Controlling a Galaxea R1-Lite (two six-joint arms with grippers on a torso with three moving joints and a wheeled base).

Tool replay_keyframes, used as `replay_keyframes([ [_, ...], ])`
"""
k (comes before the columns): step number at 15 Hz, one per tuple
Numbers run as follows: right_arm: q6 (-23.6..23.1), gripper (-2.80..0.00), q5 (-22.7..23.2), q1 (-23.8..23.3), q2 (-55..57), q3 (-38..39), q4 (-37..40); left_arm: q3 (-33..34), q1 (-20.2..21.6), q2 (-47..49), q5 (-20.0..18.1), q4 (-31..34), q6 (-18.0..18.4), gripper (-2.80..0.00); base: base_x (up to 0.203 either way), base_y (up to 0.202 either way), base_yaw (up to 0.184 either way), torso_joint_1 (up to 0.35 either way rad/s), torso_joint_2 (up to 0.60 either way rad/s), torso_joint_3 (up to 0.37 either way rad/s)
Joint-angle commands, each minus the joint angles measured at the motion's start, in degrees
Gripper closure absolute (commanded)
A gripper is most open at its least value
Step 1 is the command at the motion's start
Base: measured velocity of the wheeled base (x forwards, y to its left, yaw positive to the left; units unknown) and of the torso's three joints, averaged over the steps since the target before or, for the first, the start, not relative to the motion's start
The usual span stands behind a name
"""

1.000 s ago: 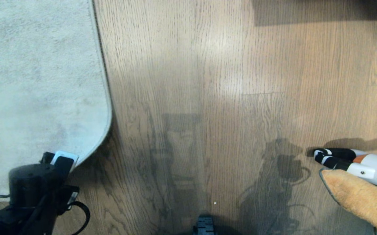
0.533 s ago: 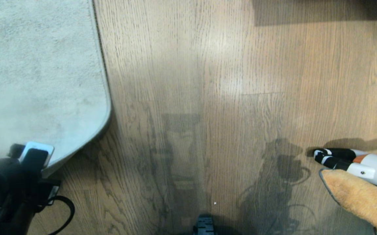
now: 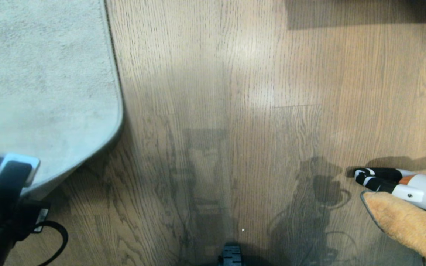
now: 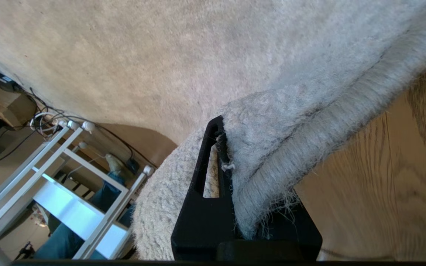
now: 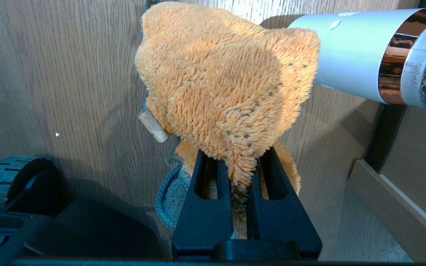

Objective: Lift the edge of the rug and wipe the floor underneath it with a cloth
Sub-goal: Lift up the carpet

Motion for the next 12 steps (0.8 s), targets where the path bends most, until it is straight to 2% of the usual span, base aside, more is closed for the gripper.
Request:
replay_keyframes([
  [1, 0.0, 0.0, 0.0, 0.0, 0.1, 0.0, -0.1, -5.5, 0.9, -5.8, -2.1, 16.1, -0.3, 0.0, 0.0, 0.0, 0.0, 0.0, 0.0, 0.0],
  [3, 0.0, 0.0, 0.1, 0.0, 0.1, 0.0, 0.0, -10.4, 2.9, -8.0, -6.4, 27.9, -0.7, 0.0, 0.0, 0.0, 0.0, 0.0, 0.0, 0.0],
  [4, 0.0, 0.0, 0.1, 0.0, 0.1, 0.0, 0.0, -11.2, 4.2, -8.3, -8.6, 29.7, -0.8, 0.0, 0.0, 0.0, 0.0, 0.0, 0.0, 0.0],
  [7, 0.0, 0.0, 0.1, 0.0, 0.1, 0.0, 0.0, -11.4, 4.5, -7.8, -9.0, 30.3, -0.9, 0.0, 0.0, 0.0, 0.0, 0.0, 0.0, 0.0],
  [12, 0.0, 0.0, 0.0, 0.0, 0.1, 0.0, 0.0, -11.3, 12.2, -9.7, -9.8, 32.0, -1.0, 0.0, 0.0, 0.0, 0.0, 0.0, 0.0, 0.0],
])
